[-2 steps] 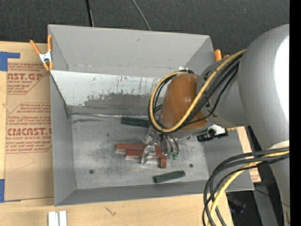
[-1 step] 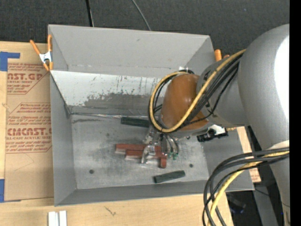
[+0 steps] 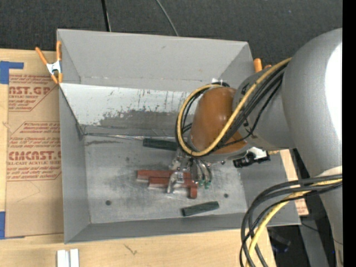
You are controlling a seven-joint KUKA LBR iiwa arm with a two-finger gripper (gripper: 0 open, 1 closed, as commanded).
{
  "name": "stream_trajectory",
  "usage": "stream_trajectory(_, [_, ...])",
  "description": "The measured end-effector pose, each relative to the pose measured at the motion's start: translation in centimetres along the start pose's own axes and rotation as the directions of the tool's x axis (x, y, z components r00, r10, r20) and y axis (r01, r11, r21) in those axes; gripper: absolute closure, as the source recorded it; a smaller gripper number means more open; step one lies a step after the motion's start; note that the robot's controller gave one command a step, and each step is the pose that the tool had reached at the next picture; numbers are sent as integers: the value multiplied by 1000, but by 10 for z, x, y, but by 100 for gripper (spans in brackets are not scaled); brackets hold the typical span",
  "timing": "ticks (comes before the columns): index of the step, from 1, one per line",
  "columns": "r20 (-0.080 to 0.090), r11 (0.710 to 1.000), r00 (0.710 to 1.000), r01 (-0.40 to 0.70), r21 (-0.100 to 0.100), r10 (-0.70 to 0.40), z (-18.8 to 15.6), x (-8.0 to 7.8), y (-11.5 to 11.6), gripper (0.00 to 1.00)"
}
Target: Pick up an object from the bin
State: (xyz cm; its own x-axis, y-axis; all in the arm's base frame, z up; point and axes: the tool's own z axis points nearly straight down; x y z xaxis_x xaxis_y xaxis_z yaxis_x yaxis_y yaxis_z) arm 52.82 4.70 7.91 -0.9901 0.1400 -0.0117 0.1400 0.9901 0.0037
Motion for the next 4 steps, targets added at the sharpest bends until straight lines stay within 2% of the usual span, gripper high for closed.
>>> stream_trajectory(1, [-5,1000,1000,0,1,0,-2,0,0,100])
stream_trajectory(2, [-20,1000,1000,0,5,0,-10,4,-1,100])
stream_trajectory(3, [-22,1000,1000,0,5,0,-34,4,-1,100])
stream_trajectory(4, [-15,1000,1000,0,3,0,-56,2,0,100])
